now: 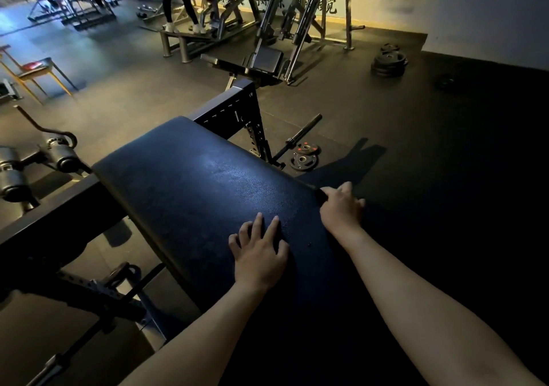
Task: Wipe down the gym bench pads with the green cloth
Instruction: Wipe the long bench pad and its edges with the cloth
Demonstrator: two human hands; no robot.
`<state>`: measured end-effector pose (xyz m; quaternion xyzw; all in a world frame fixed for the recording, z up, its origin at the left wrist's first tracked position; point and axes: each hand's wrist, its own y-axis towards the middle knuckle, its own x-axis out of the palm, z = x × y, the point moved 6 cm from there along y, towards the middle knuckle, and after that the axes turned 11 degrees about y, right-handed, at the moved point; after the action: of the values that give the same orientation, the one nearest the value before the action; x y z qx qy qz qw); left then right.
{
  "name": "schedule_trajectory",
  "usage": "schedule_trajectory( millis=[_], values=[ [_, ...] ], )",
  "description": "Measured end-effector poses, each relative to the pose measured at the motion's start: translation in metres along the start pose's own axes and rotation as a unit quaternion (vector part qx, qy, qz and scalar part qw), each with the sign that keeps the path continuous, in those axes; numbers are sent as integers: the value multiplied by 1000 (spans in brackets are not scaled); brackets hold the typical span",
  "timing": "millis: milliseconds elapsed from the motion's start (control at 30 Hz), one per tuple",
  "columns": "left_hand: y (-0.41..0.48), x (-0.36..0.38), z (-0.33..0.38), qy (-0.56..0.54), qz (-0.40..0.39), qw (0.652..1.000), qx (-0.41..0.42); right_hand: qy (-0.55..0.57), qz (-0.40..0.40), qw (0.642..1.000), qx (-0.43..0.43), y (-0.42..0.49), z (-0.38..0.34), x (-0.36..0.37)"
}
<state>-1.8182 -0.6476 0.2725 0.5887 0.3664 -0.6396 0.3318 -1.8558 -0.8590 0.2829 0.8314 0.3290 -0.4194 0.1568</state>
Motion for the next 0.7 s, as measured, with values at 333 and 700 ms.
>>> schedule_trajectory(
  millis=[333, 700],
  values=[
    [5, 3, 13, -29, -8, 999, 16, -49, -87, 986, -136, -10, -50, 35],
    [1, 4, 16, -27, 9, 999, 28, -76, 50, 992, 85, -17, 44, -26]
  ],
)
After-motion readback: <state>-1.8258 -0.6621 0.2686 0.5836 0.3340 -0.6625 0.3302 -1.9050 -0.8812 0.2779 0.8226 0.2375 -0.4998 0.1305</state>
